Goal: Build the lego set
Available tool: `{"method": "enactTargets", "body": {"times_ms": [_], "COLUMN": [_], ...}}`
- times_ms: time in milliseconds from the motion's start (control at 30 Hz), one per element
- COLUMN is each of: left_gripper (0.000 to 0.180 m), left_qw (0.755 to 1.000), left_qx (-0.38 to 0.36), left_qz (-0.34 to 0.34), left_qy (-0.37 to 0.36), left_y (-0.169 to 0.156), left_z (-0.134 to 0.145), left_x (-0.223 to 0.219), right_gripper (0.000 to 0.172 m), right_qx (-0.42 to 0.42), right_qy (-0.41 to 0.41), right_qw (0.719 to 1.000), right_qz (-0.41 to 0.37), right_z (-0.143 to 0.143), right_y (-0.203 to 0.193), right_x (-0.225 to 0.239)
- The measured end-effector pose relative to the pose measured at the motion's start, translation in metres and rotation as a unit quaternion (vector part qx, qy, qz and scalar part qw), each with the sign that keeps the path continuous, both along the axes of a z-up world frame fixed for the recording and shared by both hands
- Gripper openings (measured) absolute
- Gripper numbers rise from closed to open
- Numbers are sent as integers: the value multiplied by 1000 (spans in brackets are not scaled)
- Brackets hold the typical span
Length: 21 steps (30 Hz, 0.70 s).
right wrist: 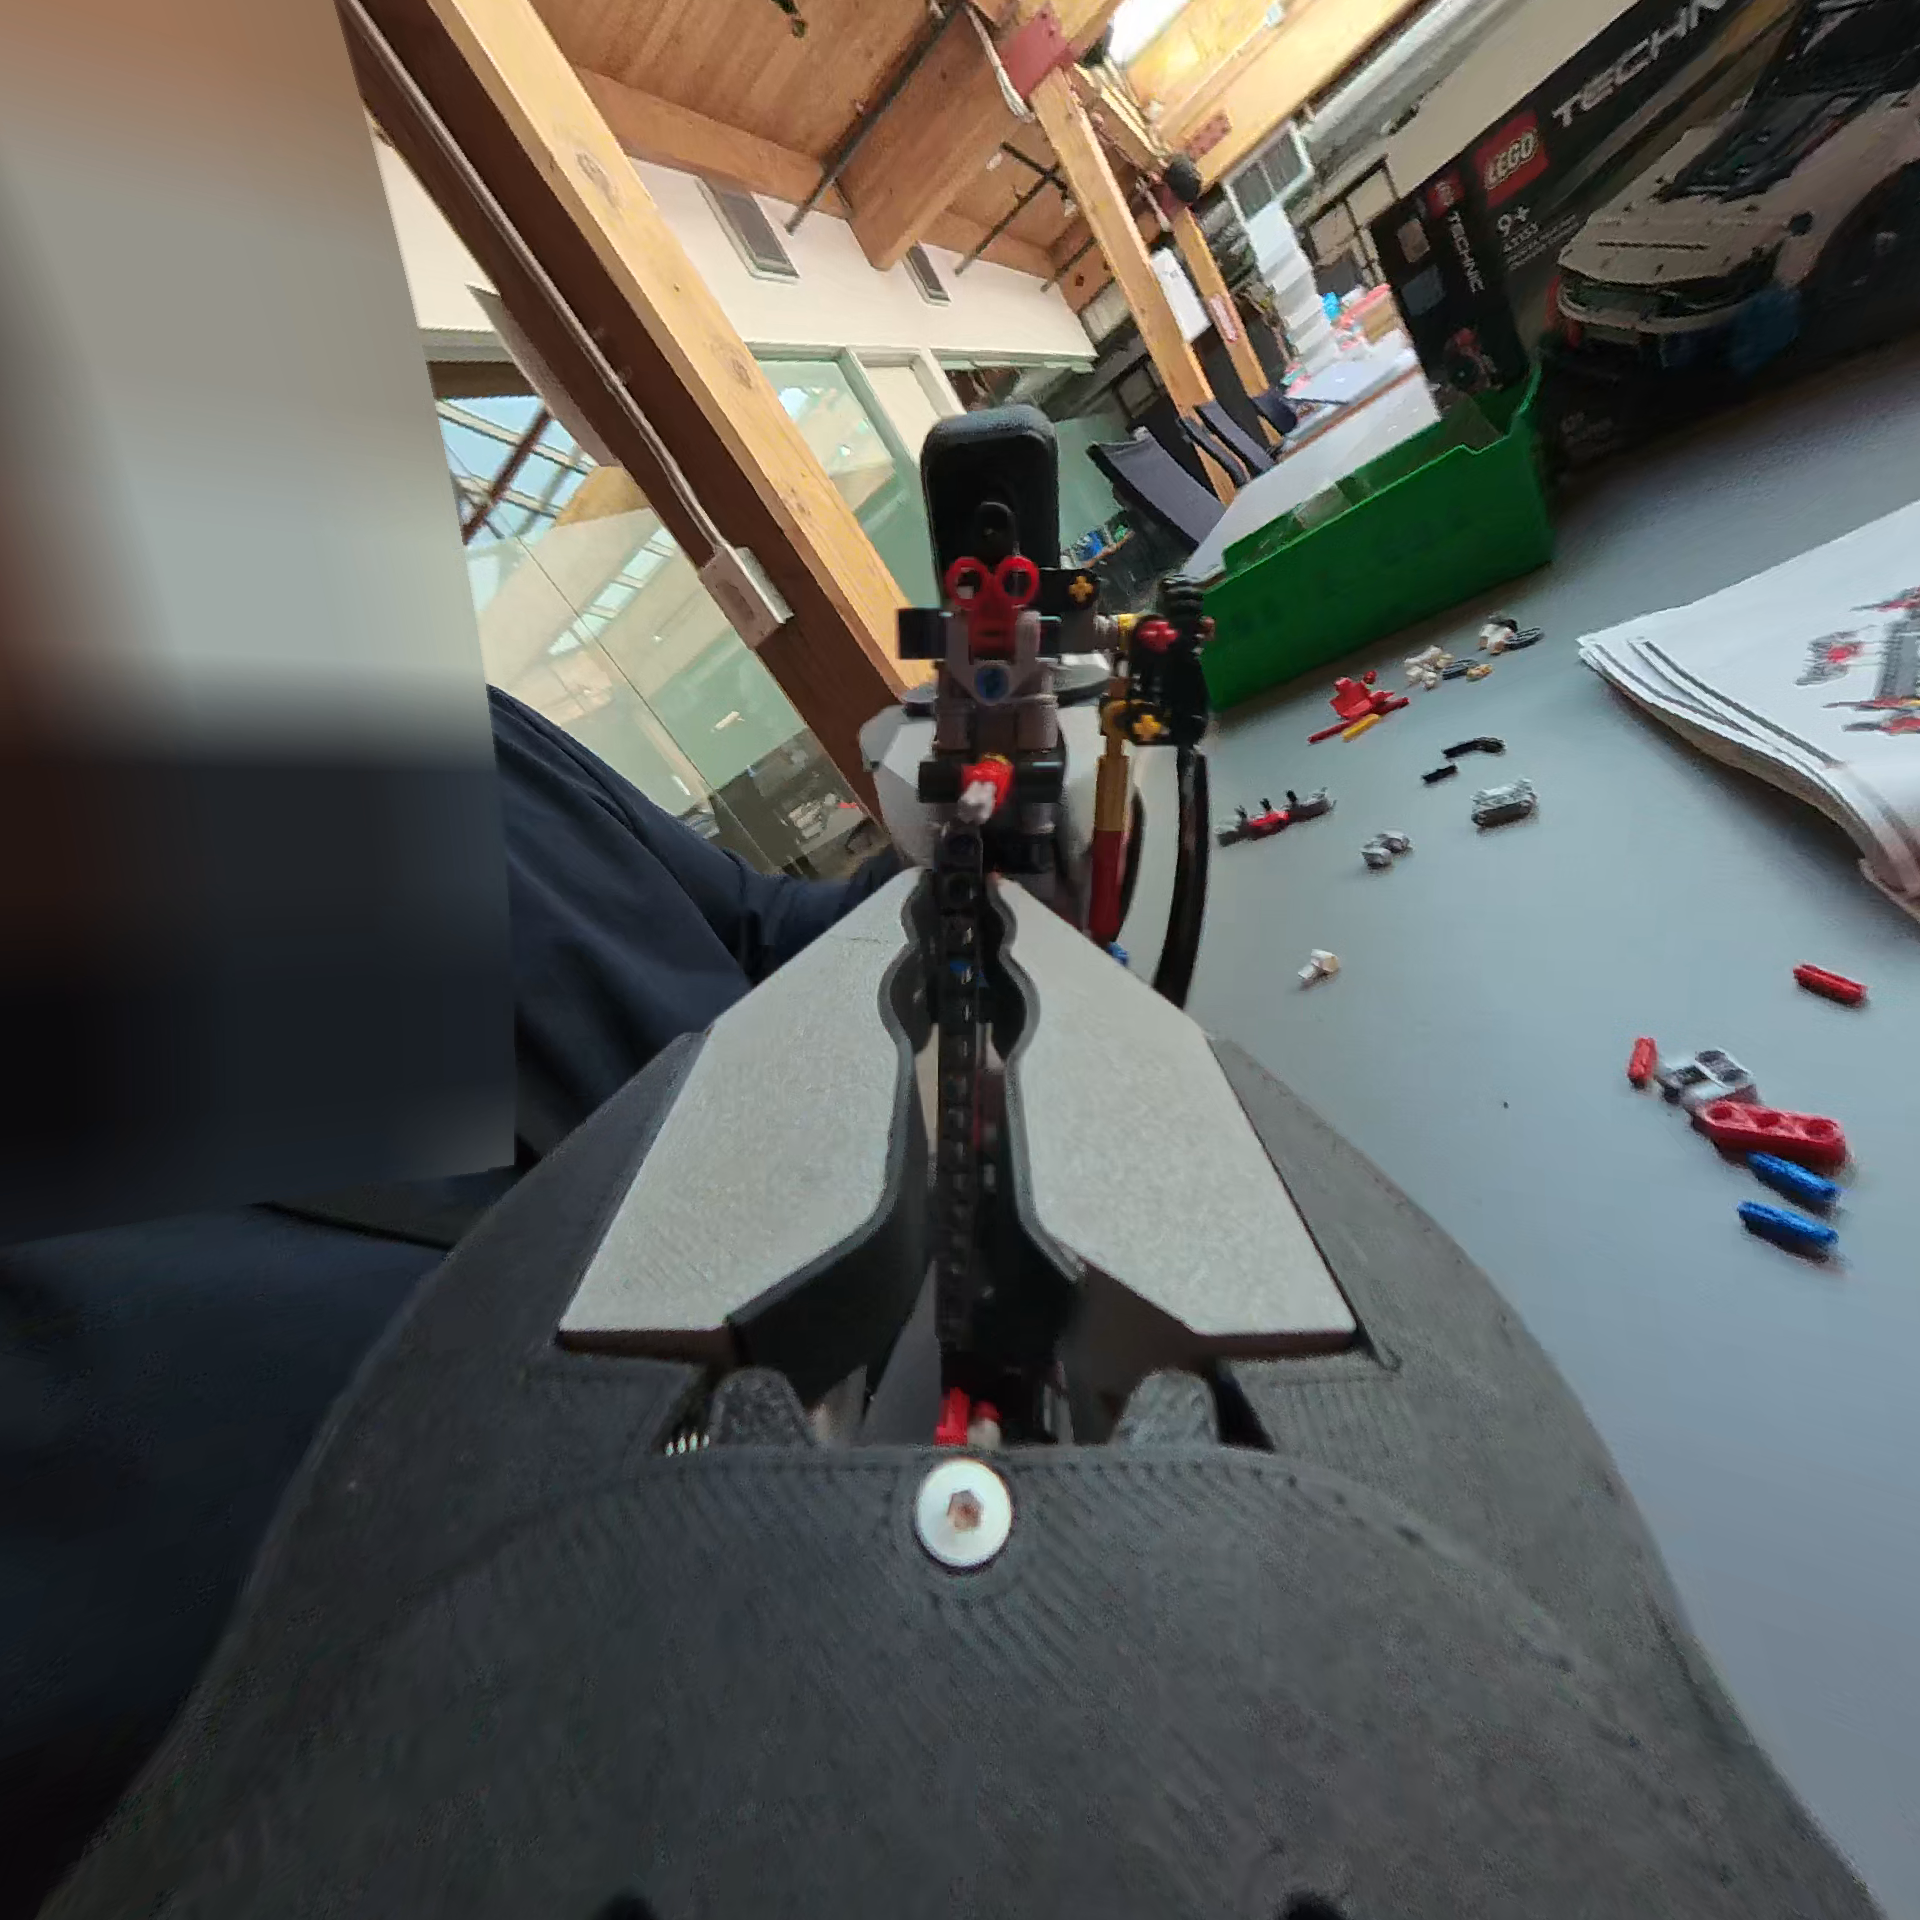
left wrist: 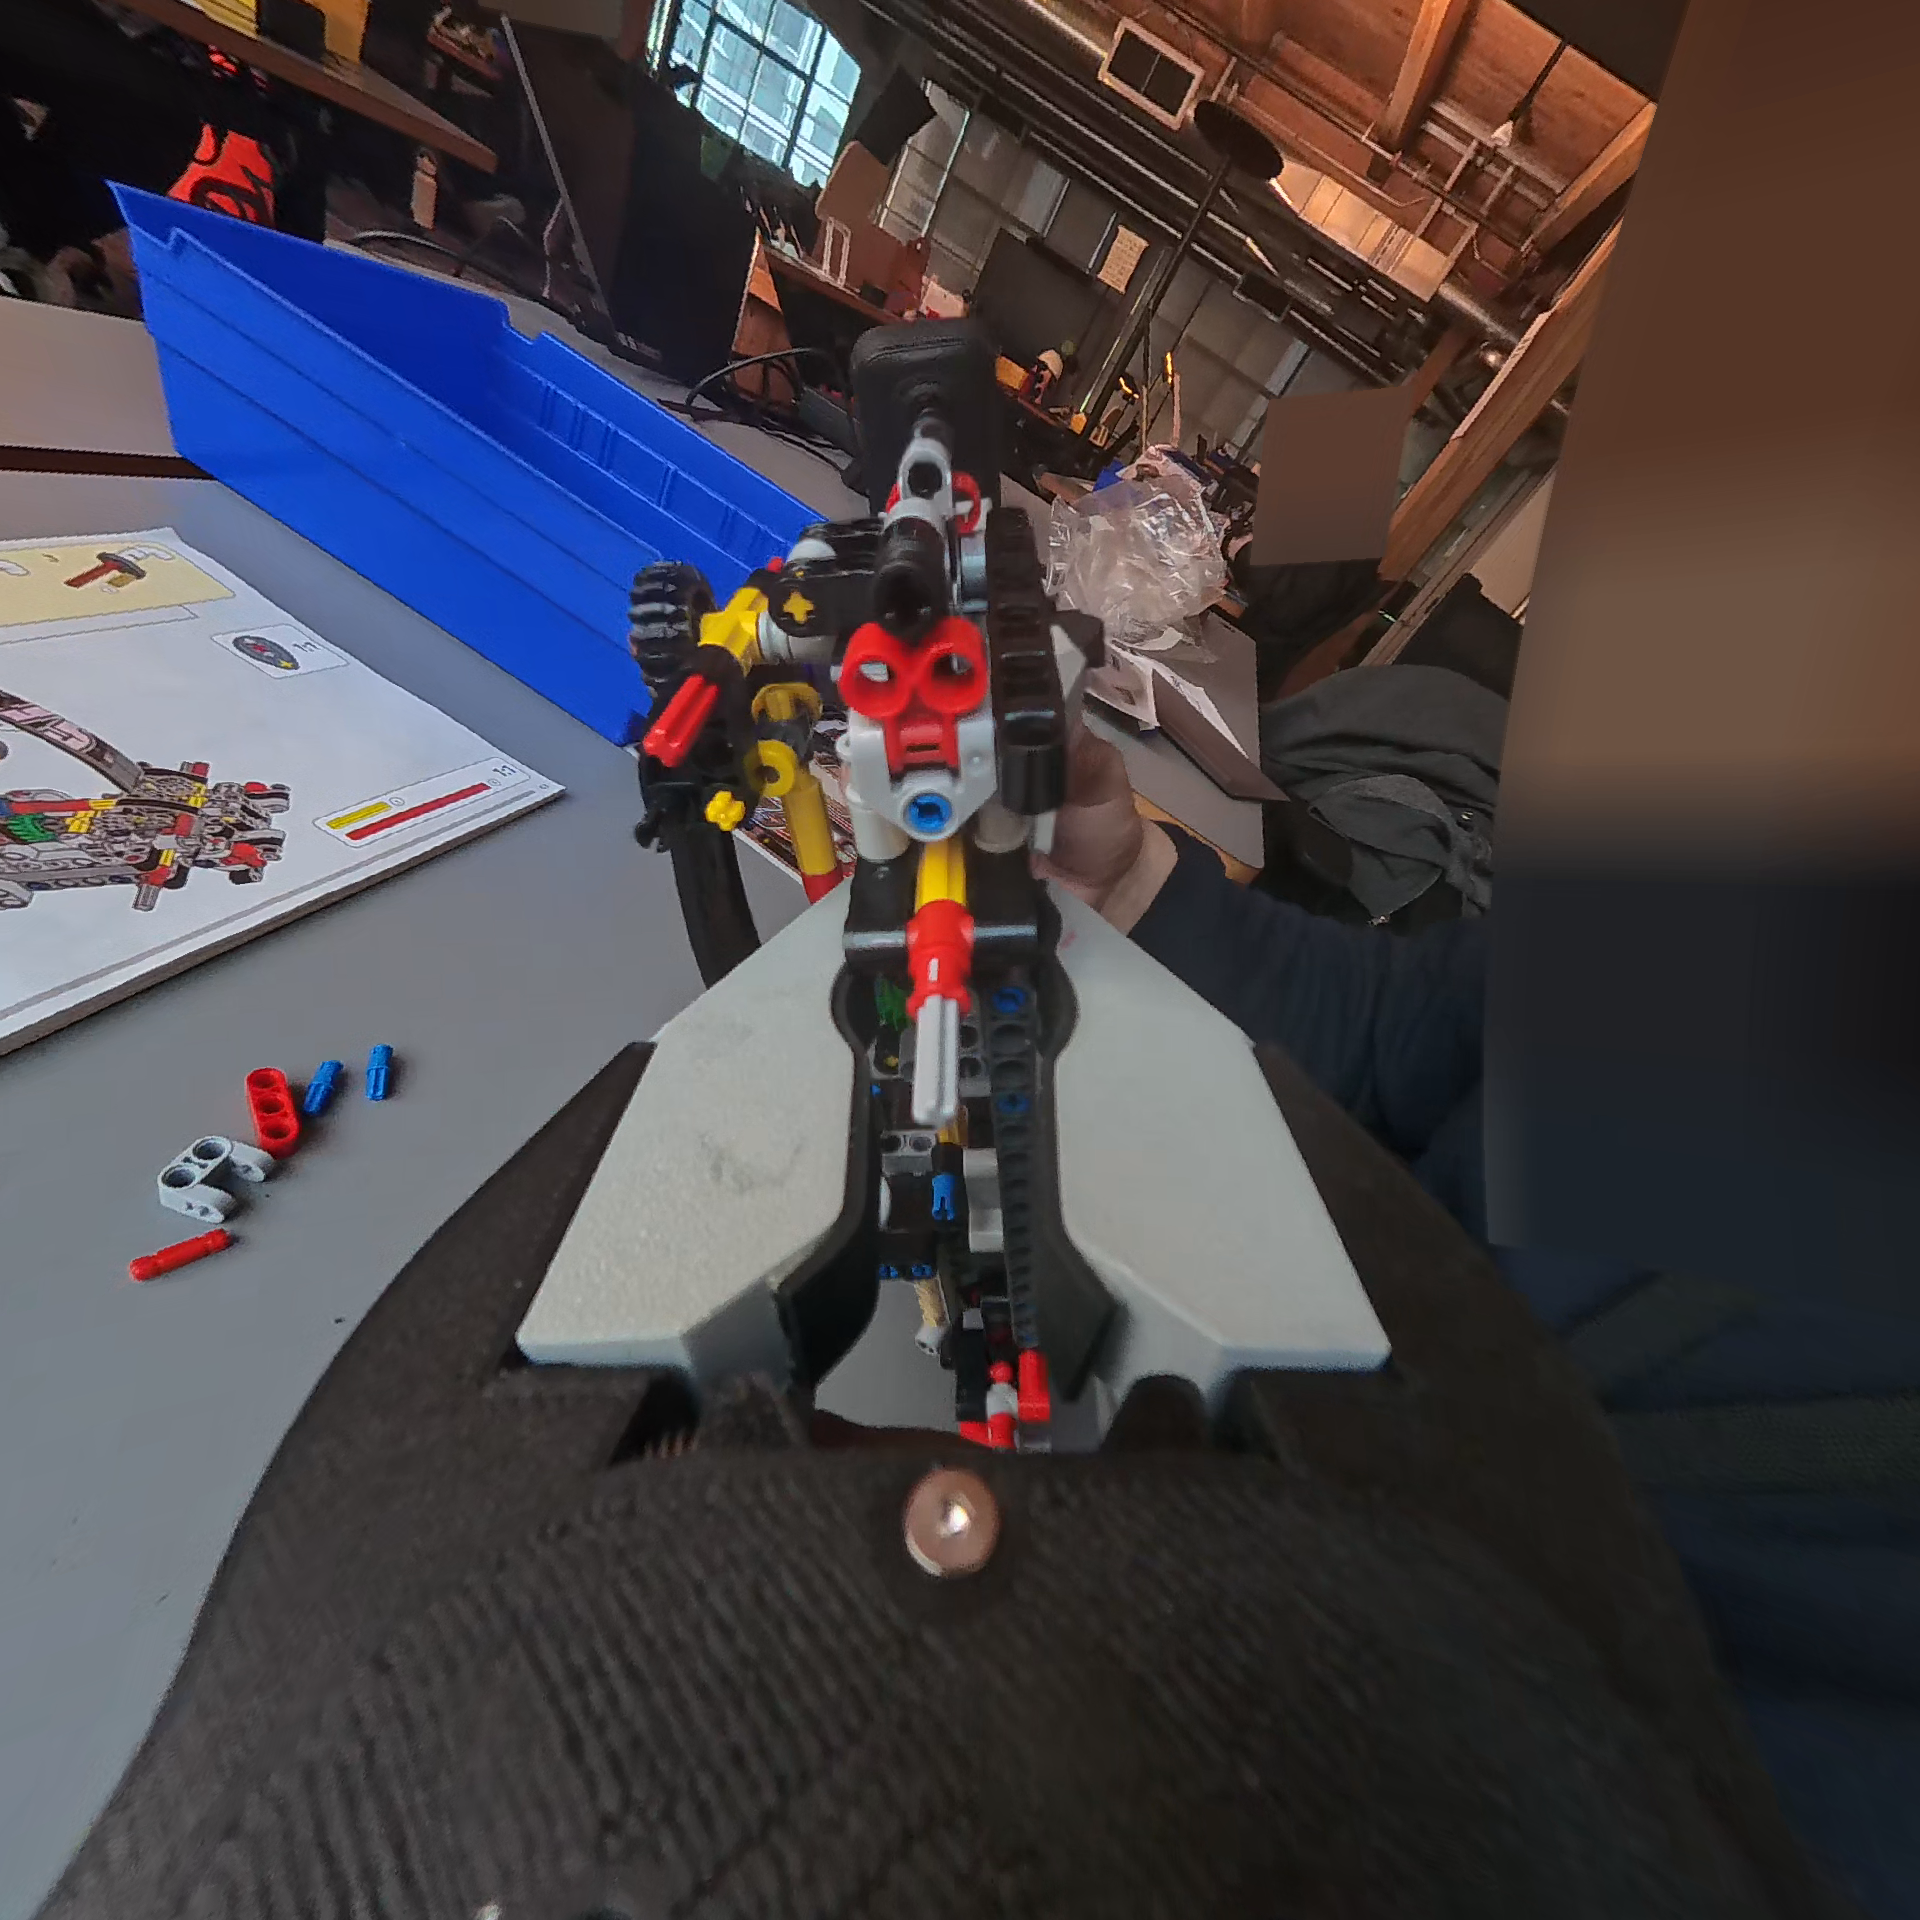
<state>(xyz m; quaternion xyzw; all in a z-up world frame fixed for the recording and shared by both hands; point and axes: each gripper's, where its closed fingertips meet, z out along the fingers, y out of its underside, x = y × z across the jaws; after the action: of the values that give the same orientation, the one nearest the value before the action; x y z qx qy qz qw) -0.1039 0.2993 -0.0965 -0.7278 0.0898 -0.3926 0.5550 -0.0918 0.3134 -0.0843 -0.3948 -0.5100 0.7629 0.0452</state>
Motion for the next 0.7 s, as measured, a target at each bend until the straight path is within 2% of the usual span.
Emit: {"method": "enactTargets", "body": {"times_ms": [267, 367, 700], "left_gripper": [25, 25, 25], "left_qw": [1000, 1000, 1000], "left_qx": [0, -1, -8], "left_qz": [10, 11, 11], "left_qy": [-11, -11, -18], "left_y": [3, 4, 4], "left_z": [-1, -2, -4], "left_x": [-5, -5, -6], "right_gripper": [4, 4, 4], "right_qx": [45, 25, 39], "right_qy": [-54, -48, -50], "right_qw": [998, 998, 998], "right_qz": [-5, -10, -8], "right_z": [-11, -7, -11], "right_y": [0, 2, -1], "right_x": [1, -1, -4]}}
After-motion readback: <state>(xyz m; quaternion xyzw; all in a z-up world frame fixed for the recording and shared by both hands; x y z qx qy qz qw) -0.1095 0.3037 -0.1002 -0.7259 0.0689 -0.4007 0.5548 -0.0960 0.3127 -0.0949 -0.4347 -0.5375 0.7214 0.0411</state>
